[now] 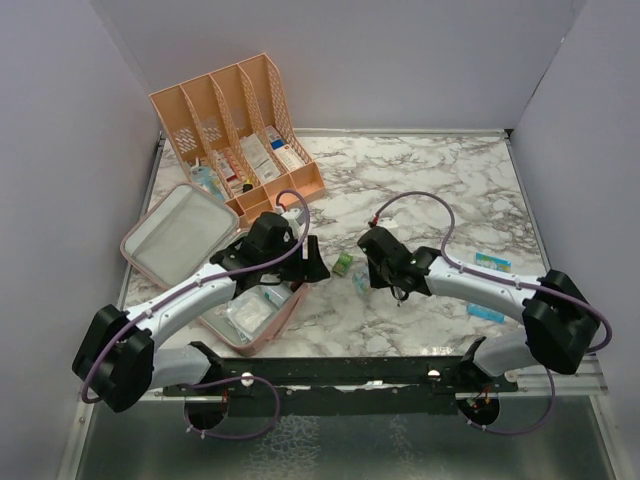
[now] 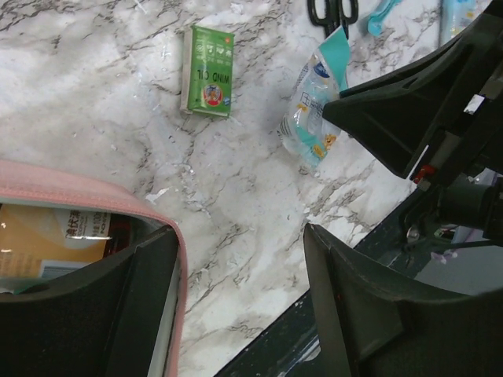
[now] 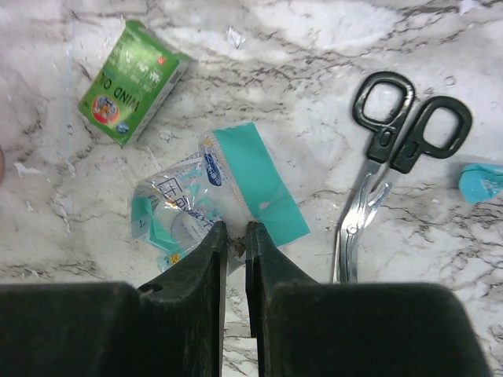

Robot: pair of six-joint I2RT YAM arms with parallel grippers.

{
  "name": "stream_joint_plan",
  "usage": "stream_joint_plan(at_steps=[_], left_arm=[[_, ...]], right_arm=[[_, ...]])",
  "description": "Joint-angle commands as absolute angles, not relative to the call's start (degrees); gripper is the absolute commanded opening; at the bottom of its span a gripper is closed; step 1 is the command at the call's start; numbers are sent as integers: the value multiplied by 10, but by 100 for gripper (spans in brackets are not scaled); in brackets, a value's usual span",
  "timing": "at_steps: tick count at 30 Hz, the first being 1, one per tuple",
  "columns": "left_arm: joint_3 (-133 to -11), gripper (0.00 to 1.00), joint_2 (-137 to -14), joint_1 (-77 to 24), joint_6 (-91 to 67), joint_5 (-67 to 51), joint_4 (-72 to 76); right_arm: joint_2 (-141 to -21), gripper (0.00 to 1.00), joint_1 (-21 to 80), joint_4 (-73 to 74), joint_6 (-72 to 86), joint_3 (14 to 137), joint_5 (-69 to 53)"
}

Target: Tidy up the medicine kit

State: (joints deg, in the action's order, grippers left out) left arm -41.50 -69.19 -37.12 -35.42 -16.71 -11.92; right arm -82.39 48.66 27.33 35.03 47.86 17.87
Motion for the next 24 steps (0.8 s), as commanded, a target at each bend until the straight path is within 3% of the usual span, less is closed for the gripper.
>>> stream_joint_plan(at_steps=[1, 14, 18, 24], left_arm=[[-411, 68, -711, -370, -347, -228, -69], [-444, 66, -739, -372, -323, -201, -52], [-458, 68, -700, -372, -291, -98, -114], [-505, 69, -618, -369, -285, 167, -225]], right_arm=[[-781, 11, 486, 265, 401, 469, 252], [-730, 11, 487, 235, 370, 497, 225], [-725, 13, 488, 212, 334, 521, 222], [-772, 13, 507, 211, 301, 601, 211]])
